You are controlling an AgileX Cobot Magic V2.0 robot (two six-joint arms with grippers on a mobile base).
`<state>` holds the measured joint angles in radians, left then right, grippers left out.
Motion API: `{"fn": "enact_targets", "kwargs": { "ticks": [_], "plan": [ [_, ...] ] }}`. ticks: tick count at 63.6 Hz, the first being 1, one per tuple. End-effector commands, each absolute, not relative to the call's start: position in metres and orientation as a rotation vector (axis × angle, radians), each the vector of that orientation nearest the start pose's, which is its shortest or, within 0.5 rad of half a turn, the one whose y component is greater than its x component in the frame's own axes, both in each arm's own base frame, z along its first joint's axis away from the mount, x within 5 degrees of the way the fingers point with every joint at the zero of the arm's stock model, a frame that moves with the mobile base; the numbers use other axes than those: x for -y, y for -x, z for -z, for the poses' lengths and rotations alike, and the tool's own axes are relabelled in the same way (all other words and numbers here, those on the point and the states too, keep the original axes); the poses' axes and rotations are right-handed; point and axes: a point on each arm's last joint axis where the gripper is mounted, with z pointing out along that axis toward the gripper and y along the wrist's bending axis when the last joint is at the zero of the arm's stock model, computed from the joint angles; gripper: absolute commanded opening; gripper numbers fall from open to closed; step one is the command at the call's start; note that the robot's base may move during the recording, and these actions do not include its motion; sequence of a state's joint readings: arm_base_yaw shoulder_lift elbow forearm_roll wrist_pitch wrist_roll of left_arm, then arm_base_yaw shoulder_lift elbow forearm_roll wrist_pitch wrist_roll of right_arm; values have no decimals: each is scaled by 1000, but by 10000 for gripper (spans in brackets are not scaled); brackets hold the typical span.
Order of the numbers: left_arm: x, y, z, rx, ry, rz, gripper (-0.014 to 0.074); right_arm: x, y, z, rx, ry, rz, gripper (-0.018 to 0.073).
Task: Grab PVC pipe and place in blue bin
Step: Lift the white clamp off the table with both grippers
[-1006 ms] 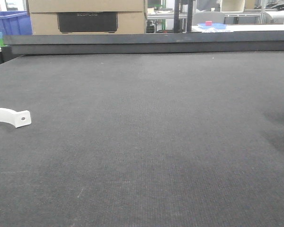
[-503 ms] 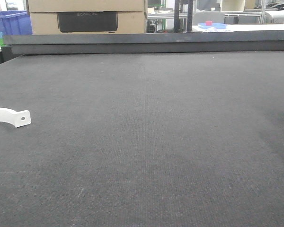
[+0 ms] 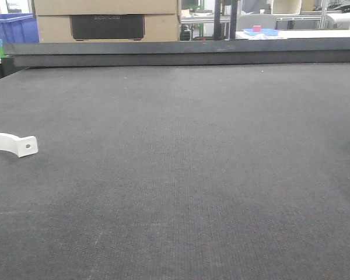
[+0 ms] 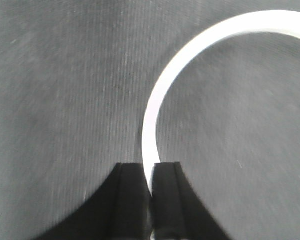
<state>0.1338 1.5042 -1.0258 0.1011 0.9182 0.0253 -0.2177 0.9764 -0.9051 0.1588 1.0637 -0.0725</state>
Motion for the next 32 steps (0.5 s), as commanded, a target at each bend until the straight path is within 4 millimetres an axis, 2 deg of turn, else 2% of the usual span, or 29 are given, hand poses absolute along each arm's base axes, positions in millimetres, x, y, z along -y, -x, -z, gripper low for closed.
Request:
{"fn": "enact_targets", "kwargs": {
  "ticks": [1,4,7,32],
  "plan": [
    [-47,-287,-236,-2891,78,-162,235,25,-166,-329,-2578,-232,-87,-162],
    [-47,-290,-231,-2900,80,-160,292,25,-166,-329,-2578,-232,-87,-162],
    [-48,-293,-227,-2901,87,-157,309,25,-166,-329,-2578,-232,-87,-162],
    [-49,-306,-192,-2986,113,-135,264,25,-167,-329,-2570,-232,-85,-162]
  ]
}}
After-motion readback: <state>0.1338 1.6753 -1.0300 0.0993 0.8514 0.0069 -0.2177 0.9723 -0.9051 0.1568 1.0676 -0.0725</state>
